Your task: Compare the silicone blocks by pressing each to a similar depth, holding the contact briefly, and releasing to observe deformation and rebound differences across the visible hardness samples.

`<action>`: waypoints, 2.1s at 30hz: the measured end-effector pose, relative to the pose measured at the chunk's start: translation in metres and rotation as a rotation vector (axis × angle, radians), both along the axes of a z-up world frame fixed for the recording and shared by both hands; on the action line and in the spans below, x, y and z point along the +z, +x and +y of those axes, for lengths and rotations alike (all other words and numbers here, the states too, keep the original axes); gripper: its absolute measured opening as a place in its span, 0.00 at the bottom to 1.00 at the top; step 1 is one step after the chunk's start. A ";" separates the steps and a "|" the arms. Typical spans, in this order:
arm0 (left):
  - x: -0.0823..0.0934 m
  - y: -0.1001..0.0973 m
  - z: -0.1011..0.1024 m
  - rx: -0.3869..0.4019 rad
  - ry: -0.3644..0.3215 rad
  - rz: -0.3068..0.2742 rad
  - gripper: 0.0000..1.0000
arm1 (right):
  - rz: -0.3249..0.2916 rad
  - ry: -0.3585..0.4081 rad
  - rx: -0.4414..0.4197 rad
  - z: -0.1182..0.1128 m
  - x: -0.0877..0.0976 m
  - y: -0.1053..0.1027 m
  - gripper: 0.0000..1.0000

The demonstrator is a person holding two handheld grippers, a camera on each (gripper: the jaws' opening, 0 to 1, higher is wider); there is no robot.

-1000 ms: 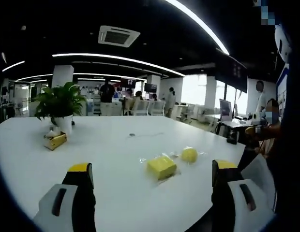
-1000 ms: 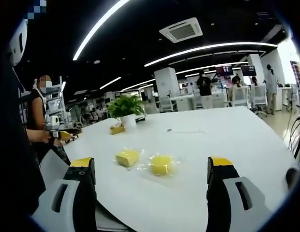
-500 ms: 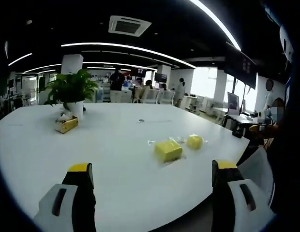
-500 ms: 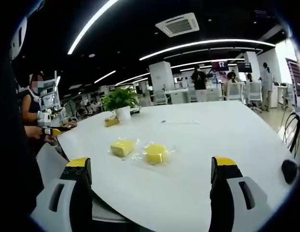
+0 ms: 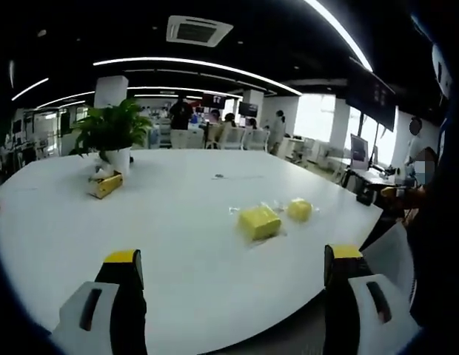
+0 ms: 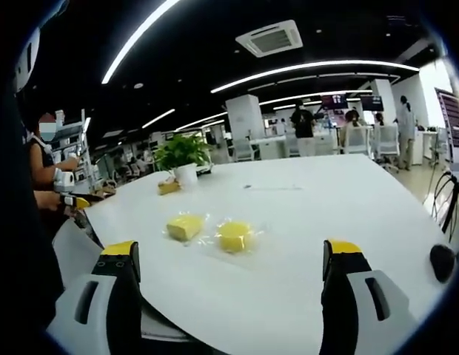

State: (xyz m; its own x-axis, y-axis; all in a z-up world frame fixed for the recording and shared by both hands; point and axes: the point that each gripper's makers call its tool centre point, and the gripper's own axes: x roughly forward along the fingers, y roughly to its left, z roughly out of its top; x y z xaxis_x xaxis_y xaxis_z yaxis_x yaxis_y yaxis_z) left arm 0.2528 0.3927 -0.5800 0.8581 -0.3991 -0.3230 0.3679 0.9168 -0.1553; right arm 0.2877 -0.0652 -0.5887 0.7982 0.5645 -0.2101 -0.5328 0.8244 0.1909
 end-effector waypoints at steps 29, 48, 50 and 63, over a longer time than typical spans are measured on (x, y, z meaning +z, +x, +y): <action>0.062 0.110 -0.107 -0.272 -0.159 0.068 0.77 | 0.024 -0.006 0.019 -0.005 -0.002 0.007 0.82; 0.023 0.202 -0.225 -0.337 -0.338 0.345 0.55 | 0.119 -0.063 0.062 -0.006 -0.020 0.010 0.74; 0.011 0.208 -0.234 -0.335 -0.331 0.369 0.54 | 0.124 -0.070 0.059 -0.009 -0.021 0.010 0.74; -0.075 0.211 -0.266 -0.404 -0.131 0.532 0.48 | 0.138 -0.107 0.076 -0.008 -0.029 0.011 0.60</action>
